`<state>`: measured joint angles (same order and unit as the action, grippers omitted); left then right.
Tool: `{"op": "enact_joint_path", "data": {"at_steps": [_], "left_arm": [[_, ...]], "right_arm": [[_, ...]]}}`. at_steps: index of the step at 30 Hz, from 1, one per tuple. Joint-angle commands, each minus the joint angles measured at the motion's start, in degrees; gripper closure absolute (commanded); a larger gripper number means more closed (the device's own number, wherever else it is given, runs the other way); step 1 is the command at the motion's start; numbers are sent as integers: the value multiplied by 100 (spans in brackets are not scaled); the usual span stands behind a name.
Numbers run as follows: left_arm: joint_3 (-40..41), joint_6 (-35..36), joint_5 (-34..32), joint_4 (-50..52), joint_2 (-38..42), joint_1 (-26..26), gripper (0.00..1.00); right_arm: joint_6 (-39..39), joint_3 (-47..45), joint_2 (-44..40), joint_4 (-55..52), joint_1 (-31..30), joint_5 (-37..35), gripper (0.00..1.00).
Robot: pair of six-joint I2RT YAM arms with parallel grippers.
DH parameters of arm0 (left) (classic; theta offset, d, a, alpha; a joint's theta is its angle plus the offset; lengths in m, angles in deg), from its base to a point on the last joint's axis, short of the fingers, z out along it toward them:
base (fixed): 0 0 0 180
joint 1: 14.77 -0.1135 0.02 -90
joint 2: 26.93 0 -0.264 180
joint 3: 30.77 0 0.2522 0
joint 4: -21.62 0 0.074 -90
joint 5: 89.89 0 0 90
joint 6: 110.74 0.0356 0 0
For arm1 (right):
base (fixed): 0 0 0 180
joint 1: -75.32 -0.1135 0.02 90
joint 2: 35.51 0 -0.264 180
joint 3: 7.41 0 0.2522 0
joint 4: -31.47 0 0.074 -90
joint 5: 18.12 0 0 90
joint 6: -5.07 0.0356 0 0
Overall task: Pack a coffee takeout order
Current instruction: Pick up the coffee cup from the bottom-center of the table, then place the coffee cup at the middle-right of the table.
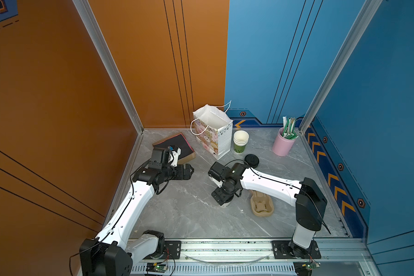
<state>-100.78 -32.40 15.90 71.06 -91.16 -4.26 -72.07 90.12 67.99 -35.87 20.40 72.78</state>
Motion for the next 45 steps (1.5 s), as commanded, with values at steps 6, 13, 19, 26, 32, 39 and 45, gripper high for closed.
{"op": "enact_joint_path", "data": {"at_steps": [6, 13, 19, 26, 32, 39, 45], "left_arm": [[115, 310, -237, 23, 2, -48, 2], [303, 347, -229, -246, 162, -52, 2], [507, 366, -188, -472, 301, -47, 2], [570, 383, -147, -527, 359, -54, 2], [588, 377, -106, -536, 349, -63, 2], [613, 366, -104, -538, 387, -57, 2], [624, 366, -105, -536, 401, -60, 2]], "right_arm": [[-124, 176, -206, -273, 770, -108, 9], [-450, 783, -222, -605, 1642, -231, 8], [-691, 1283, -251, -884, 2448, -230, 7], [-917, 1578, -248, -1040, 3486, -359, 7], [-1068, 1713, 6, -1057, 4256, -330, 6], [-1129, 1881, 512, -1045, 4750, -310, 7], [-1132, 1882, 753, -1040, 4832, -327, 7]]}}
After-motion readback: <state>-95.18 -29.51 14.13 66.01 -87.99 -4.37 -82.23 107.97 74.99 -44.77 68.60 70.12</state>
